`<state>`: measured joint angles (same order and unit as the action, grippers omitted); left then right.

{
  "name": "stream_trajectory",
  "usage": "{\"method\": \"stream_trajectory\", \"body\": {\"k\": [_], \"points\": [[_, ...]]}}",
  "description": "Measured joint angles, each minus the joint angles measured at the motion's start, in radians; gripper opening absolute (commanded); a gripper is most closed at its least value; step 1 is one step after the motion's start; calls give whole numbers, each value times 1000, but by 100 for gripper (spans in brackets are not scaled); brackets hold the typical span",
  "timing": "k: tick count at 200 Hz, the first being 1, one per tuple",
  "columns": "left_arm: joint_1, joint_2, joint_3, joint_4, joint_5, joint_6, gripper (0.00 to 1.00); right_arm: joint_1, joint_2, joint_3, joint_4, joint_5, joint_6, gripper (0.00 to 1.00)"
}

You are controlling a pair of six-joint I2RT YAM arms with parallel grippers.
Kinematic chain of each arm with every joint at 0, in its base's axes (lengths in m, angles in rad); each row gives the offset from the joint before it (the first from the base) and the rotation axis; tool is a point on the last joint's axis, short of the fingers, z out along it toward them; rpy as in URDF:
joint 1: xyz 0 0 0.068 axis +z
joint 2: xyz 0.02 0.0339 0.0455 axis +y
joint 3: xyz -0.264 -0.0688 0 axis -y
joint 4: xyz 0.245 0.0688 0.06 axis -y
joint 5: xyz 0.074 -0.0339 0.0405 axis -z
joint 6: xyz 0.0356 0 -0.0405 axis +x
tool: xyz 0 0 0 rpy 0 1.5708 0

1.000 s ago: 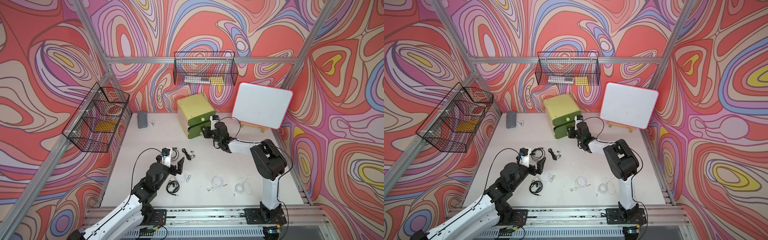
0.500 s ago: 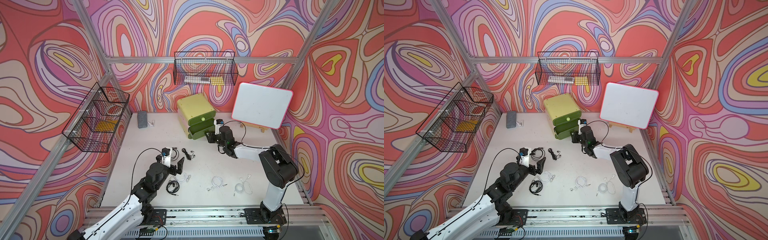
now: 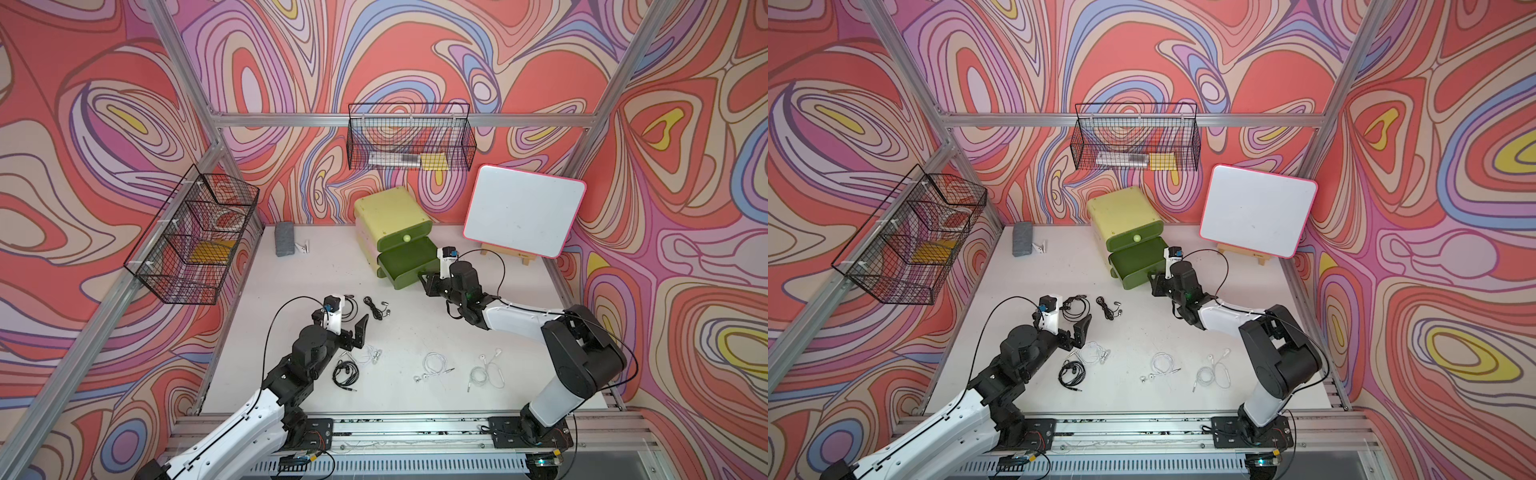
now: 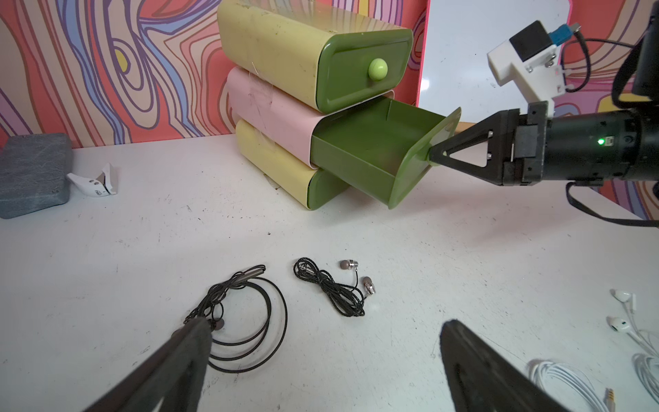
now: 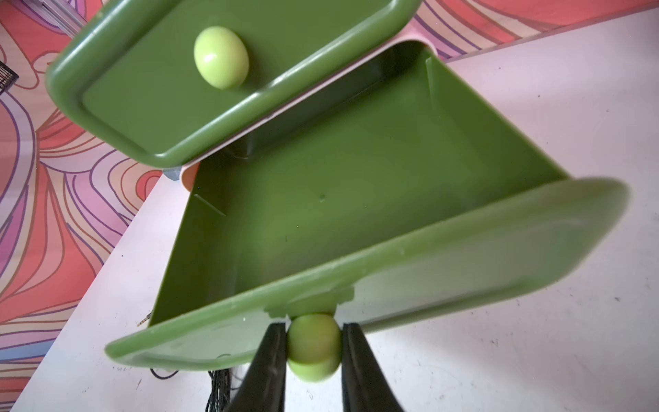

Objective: Place the wired earphones into the drawer by color
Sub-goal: Open the drawer in the storage box.

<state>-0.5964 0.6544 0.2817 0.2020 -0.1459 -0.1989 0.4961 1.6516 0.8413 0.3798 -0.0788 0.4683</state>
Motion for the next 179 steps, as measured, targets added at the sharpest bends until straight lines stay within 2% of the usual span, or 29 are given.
{"method": "stream_trajectory", "body": {"k": [36,89,140,179], "points": [[0,0,0,0,0,0,99,0,-17,-18,-9,2,0,26],[0,0,0,0,0,0,99,0,-17,-18,-16,11,-3,38],[0,0,0,0,-1,0,99,0,-17,-18,-20,17,-3,43],[0,2,1,0,-12,0,99,0,-42,-27,-51,30,-10,62]]}}
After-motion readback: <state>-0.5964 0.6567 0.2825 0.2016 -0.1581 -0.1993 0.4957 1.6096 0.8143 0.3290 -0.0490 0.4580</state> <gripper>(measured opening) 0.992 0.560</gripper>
